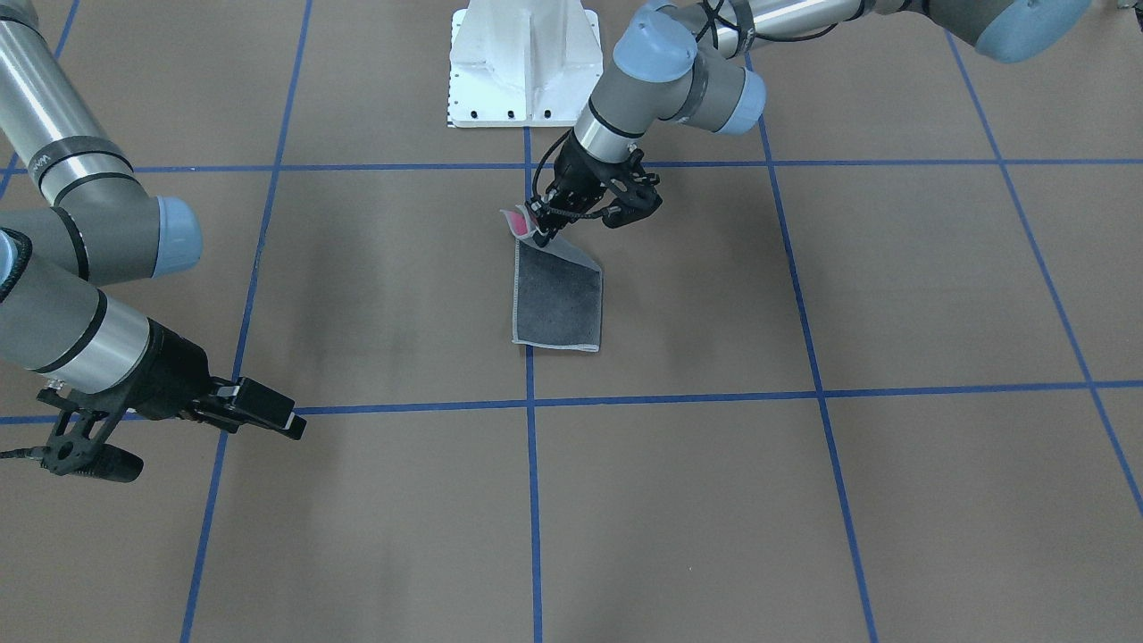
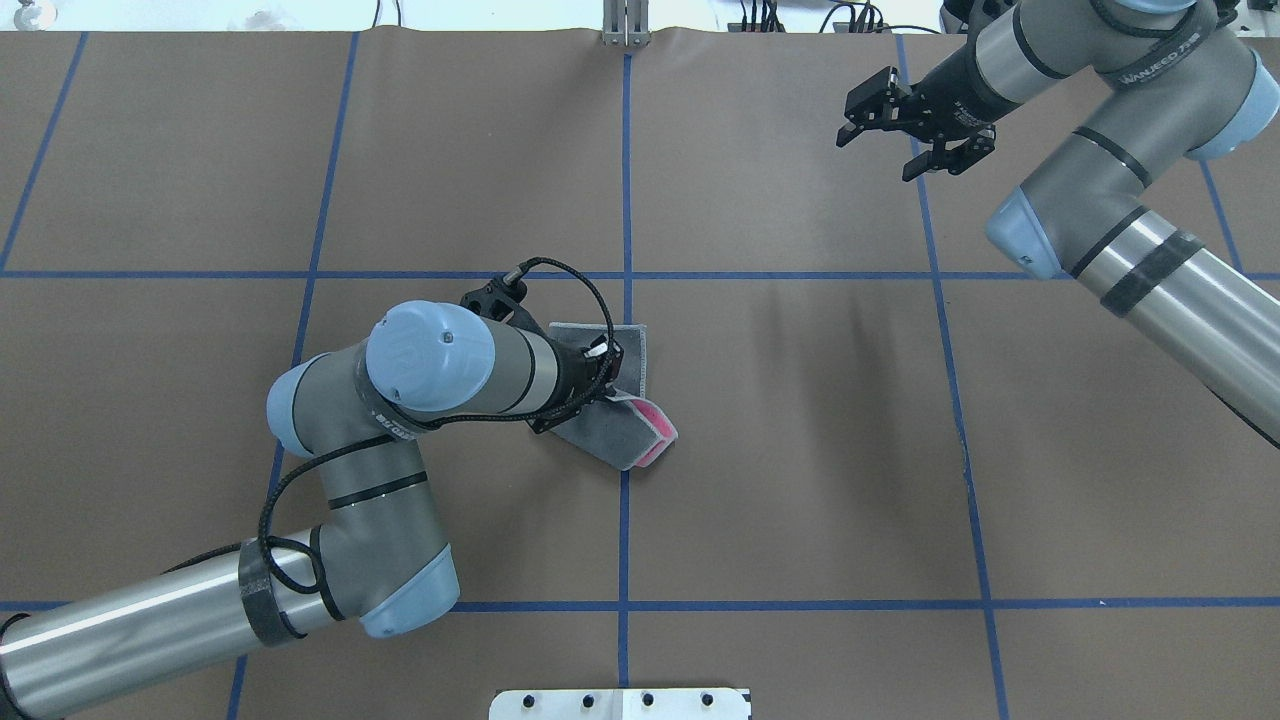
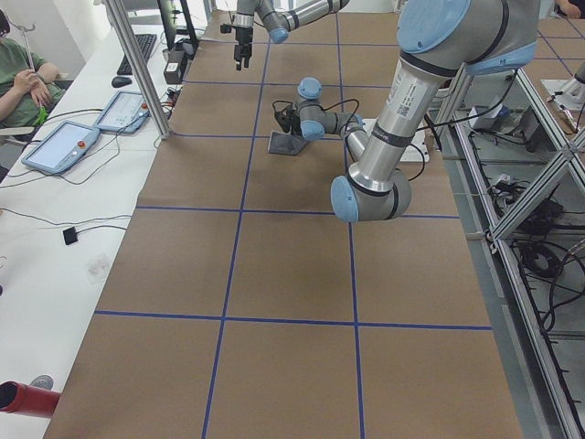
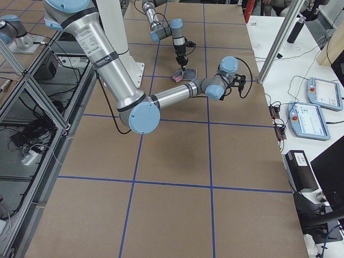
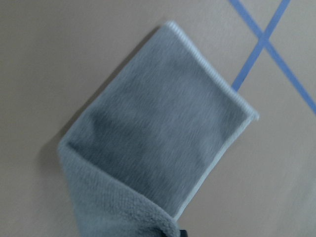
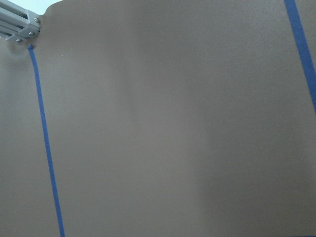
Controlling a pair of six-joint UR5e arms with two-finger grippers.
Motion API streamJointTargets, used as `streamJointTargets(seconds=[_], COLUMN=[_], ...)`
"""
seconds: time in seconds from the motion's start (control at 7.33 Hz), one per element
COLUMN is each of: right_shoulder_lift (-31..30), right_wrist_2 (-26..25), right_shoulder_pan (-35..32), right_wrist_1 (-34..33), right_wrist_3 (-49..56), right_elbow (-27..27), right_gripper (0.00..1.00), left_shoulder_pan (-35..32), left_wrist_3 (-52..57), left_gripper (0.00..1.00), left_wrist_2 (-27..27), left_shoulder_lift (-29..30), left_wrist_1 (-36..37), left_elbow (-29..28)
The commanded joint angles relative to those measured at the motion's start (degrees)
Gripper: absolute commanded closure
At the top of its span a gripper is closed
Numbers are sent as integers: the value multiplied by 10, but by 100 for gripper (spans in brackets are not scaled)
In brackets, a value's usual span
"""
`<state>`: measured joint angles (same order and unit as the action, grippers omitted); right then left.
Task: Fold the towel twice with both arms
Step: 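Lift the held end with the left gripper and fold it onto the far end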
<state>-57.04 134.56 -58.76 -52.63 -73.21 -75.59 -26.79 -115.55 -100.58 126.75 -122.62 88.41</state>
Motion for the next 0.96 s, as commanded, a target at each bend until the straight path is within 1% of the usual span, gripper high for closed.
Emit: streamJointTargets(seconds=[0.0,0.14,0.55,0.82], right_shoulder_lift=[1,1,2,0], right_wrist_2=[-2,-3,-4,-4], right_shoulder_pan=[2,2,3,7], right_wrist_1=[1,1,1,1], right_wrist_3=[0,0,1,0], right_elbow=[1,1,1,2], right_gripper=[0,0,0,0], left_shoulder_pan=[-35,-40,-40,-42], left_wrist_3=[-9,-21,-21,-22], left_gripper=[100,100,100,100], left_wrist_2=[-3,-4,-4,-15], left_shoulder_lift=[5,4,-7,-9], left_wrist_1=[-4,-4,-41,-49], left_elbow=[-17,-18,-29,-31])
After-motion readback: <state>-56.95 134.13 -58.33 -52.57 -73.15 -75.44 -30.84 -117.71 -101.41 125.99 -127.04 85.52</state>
